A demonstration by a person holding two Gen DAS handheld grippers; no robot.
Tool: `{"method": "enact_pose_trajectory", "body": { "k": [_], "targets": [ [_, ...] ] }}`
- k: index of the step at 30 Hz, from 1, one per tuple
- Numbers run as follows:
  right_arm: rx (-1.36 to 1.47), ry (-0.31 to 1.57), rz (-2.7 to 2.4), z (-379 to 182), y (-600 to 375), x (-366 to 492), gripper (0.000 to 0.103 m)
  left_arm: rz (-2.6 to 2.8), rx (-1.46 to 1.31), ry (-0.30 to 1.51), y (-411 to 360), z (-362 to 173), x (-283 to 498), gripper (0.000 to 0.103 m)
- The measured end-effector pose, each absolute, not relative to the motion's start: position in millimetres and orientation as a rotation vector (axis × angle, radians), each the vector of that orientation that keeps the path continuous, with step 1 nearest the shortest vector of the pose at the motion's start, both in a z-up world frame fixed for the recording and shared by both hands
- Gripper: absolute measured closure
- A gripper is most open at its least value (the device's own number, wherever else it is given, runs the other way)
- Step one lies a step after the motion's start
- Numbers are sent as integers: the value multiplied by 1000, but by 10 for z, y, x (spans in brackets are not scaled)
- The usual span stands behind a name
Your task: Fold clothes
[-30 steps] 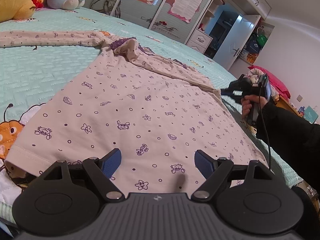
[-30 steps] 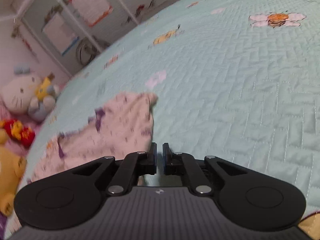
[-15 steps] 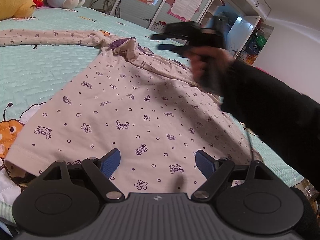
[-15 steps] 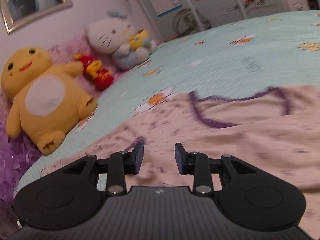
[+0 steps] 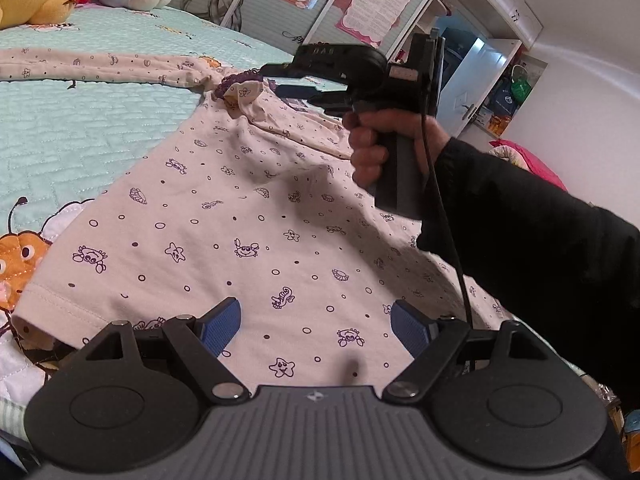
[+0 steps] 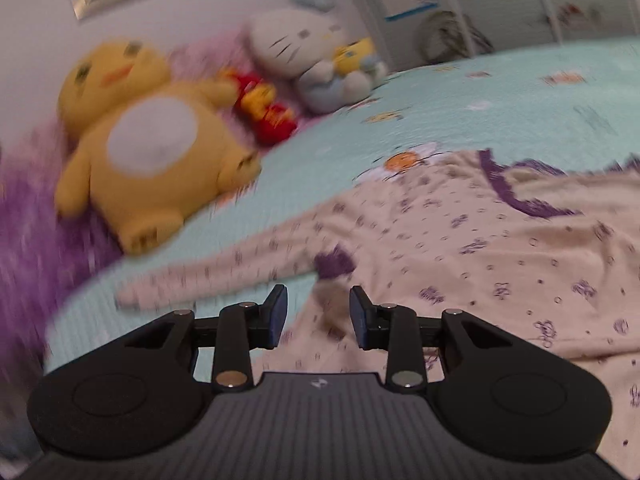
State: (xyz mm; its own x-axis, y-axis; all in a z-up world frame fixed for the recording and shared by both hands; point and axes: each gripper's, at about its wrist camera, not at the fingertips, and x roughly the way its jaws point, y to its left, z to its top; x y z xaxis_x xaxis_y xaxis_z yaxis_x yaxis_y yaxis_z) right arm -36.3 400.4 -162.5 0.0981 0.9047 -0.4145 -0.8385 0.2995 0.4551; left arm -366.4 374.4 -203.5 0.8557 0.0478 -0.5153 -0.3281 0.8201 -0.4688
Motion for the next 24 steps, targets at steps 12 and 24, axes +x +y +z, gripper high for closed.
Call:
{"method": "enact_pose_trajectory", "body": {
  "k": [12, 24],
  "targets": [
    [78, 731, 1386, -1656, 4138, -662, 51, 207, -583, 510, 3749, -2024, -3680, 18],
    [-195, 818, 1103, -1788, 4969, -457, 98, 202, -585, 514, 3762, -2026, -3696, 17]
  ]
}}
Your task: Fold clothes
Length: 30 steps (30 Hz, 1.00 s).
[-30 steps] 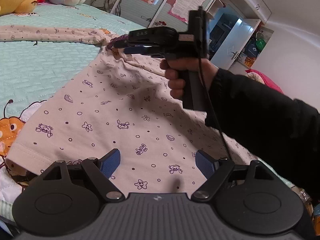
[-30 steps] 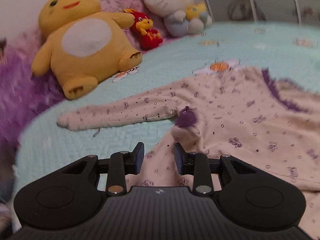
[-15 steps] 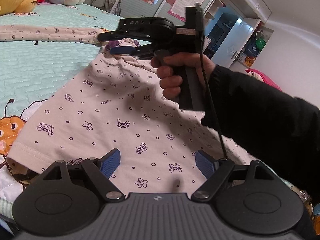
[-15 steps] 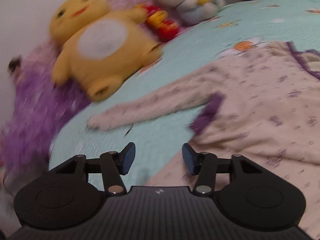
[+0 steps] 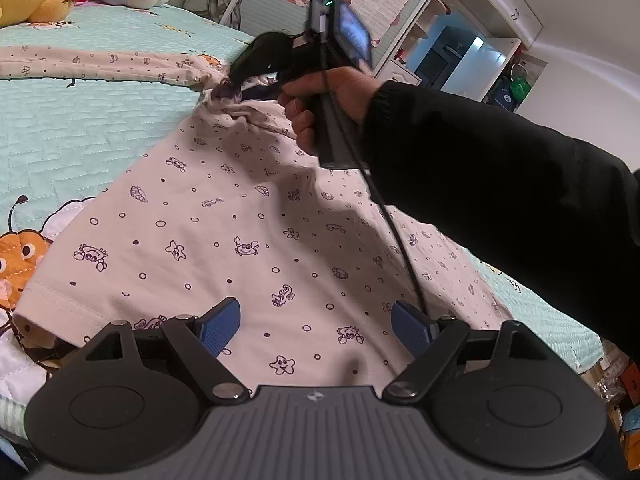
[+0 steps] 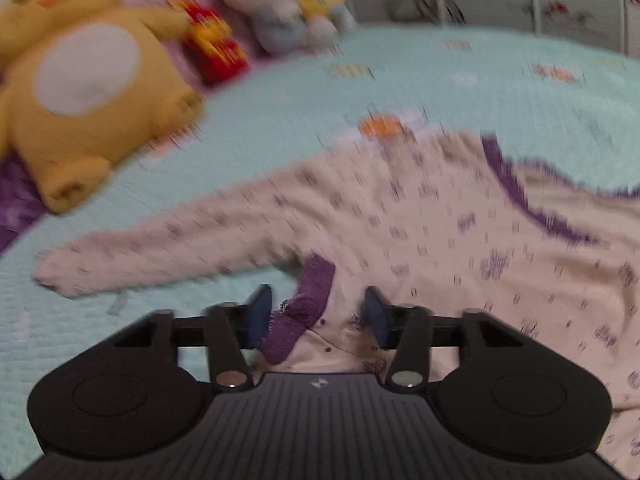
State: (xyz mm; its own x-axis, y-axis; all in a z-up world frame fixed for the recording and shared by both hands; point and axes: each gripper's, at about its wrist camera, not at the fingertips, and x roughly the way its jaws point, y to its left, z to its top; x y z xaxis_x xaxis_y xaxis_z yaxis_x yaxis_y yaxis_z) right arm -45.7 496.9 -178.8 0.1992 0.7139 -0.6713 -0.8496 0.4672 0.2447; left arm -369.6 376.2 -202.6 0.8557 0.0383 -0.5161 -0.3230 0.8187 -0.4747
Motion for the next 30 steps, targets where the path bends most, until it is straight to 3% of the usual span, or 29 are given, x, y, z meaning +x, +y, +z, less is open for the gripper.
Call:
{"method": "enact_pose_trajectory", "body": {
  "k": [2, 6, 9, 10, 11, 13, 20, 27, 30],
  "targets": [
    [-114, 828, 1048, -1793, 4898, -366, 99, 199, -591, 512, 3766, -2024, -3704, 17],
    [213, 651, 1054, -1420, 4505, -233, 99, 195, -603, 510, 3779, -2024, -3705, 17],
    [228, 636, 1048, -1343, 4576, -185, 93, 193, -607, 510, 3786, -2026, -3703, 17],
    [206, 675, 1059, -1412, 4661, -177, 90, 193, -607, 510, 3785, -2025, -3704, 17],
    [187, 728, 1069, -1531, 4748, -173, 75, 193, -607, 510, 3784, -2025, -3704, 17],
    [144, 839, 1072, -1798, 4895, -187, 59, 193, -607, 509, 3787, -2023, -3710, 17],
    [244, 701, 1053, -1709, 4369, -395, 59, 192, -608, 510, 3792, -2027, -3710, 16],
    [229, 898, 981, -2091, 4545, 8, 61, 196, -590, 515, 3771, -2028, -3711, 16],
    [382, 804, 1016, -1968, 4242, -62, 60, 197, -591, 515, 3769, -2027, -3709, 16]
  ]
}}
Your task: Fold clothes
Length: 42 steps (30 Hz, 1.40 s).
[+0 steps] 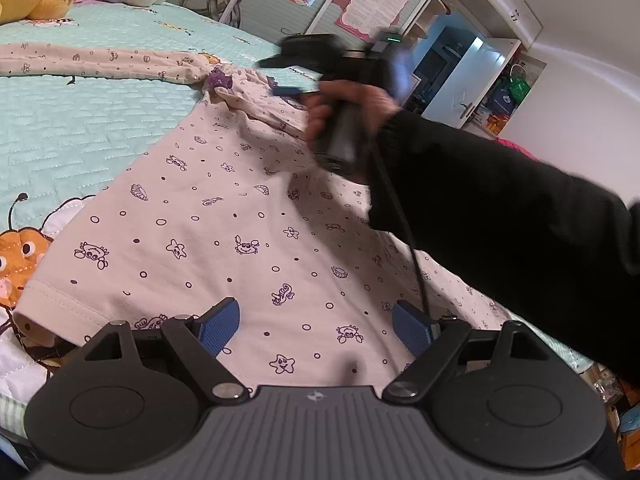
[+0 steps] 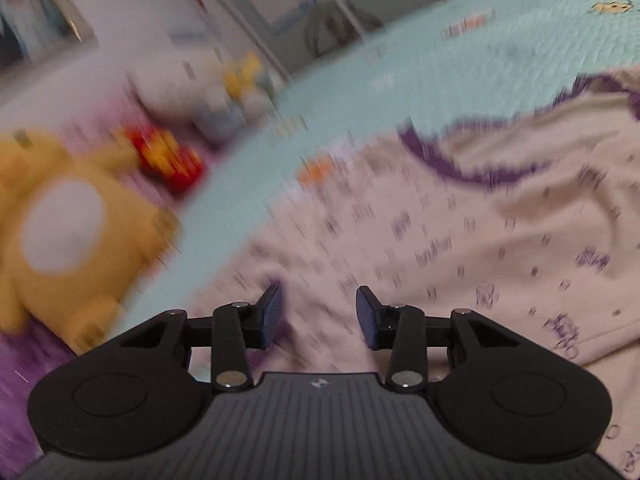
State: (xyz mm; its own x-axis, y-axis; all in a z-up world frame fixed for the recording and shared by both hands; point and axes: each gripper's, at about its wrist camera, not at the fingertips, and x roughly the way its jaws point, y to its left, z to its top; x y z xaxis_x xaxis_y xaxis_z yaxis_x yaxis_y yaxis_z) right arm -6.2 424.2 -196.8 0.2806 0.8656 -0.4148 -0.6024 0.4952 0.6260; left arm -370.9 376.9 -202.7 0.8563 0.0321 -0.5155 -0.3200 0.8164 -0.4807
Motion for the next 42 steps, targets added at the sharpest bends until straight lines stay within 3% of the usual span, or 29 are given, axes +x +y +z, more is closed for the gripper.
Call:
{"method": "enact_pose_trajectory", "body": {
  "k": [5, 7, 10, 13, 20, 25, 32, 39, 42],
  "targets": [
    [277, 827, 857, -2075, 3946, 269, 61, 197, -594, 515, 3771, -2025, -3699, 16],
    [302, 911, 824, -2196, 3861, 475, 84, 198, -590, 516, 3773, -2025, -3695, 16],
    [383, 879, 905, -2076, 3650, 330, 80, 202, -585, 512, 3769, -2019, -3697, 16],
    [341, 866, 992, -1995, 3551, 89, 65, 207, -580, 507, 3763, -2011, -3701, 16],
    [319, 830, 1008, -1813, 2801, -479, 64, 239, -725, 353, 3935, -1854, -3972, 16],
    [235, 767, 942, -1630, 1932, -824, 50, 339, -768, 309, 4019, -1762, -4101, 16],
    [292, 809, 723, -1800, 654, -1054, 50, 497, -710, 289, 4090, -1549, -4301, 16],
    [504, 985, 753, -2128, 48, -1328, 52, 624, -648, 345, 4188, -1364, -4370, 16],
    [631, 1069, 792, -2267, -80, -1357, 65, 670, -652, 379, 4272, -1369, -4390, 16]
  ]
}}
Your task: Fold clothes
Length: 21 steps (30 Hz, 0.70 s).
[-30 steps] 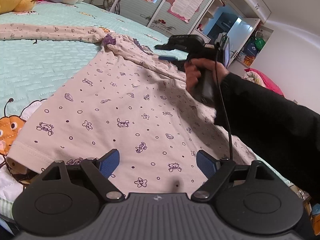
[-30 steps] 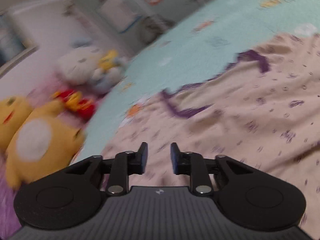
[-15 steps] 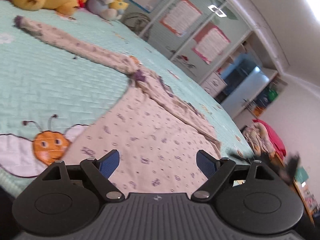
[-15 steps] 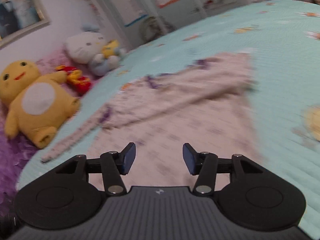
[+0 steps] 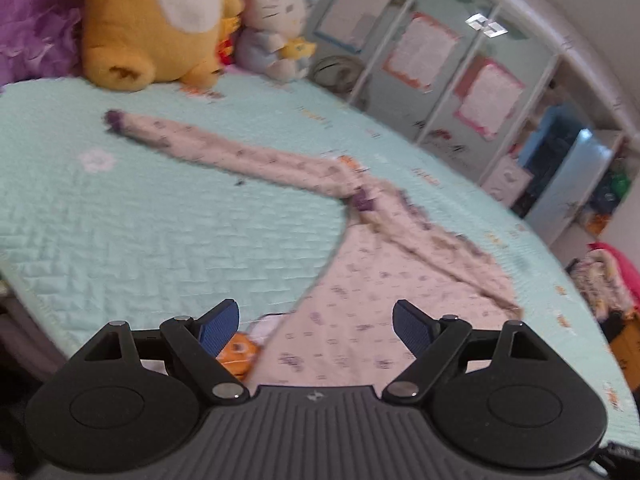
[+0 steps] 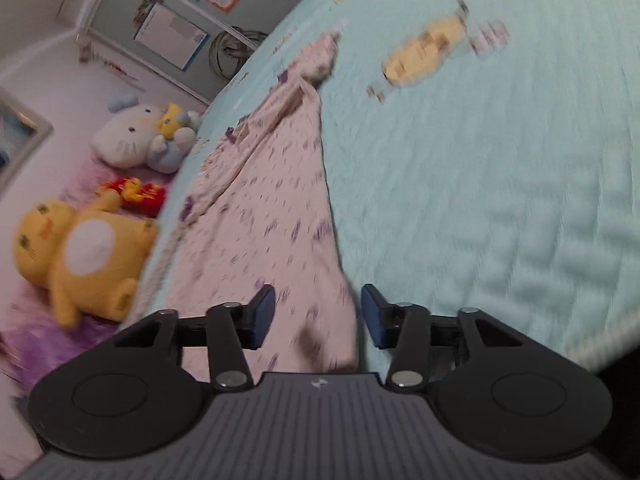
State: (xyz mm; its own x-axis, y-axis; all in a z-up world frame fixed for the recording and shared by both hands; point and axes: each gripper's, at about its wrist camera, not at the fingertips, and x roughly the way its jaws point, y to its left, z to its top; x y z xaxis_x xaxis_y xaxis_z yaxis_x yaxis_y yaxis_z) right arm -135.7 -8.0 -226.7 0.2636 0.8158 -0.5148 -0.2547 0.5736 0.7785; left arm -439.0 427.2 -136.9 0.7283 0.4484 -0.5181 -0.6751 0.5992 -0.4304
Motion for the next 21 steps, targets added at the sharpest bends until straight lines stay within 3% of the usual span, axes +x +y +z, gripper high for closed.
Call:
{"method": "enact_pose_trajectory", "body": {
  "k": [2, 3, 7, 13, 15, 18, 19, 21],
  "targets": [
    [727, 1138, 781, -2416, -116, -1327, 97, 691, -713, 380, 4360, -1408, -4419, 16],
    [769, 1160, 781, -2474, -124, -1316, 102, 697, -748, 378, 4398, -1430, -4439, 16],
    [842, 1192, 779, -2551, -123, -1318, 103, 721, -802, 401, 4401, -1468, -4440, 16],
    [711, 1122, 711, -2291, -216, -1658, 103, 703, -785, 397, 4295, -1452, -4489, 16],
    [744, 1119, 685, -2348, -242, -1629, 102, 693, -787, 396, 4282, -1457, -4468, 16],
    [762, 1047, 675, -2259, -309, -1610, 80, 678, -770, 382, 4269, -1407, -4457, 16],
    [733, 996, 670, -2174, -324, -1623, 67, 683, -768, 382, 4276, -1401, -4462, 16],
    [643, 926, 668, -2041, -297, -1638, 64, 693, -764, 383, 4289, -1389, -4471, 16]
  ]
}}
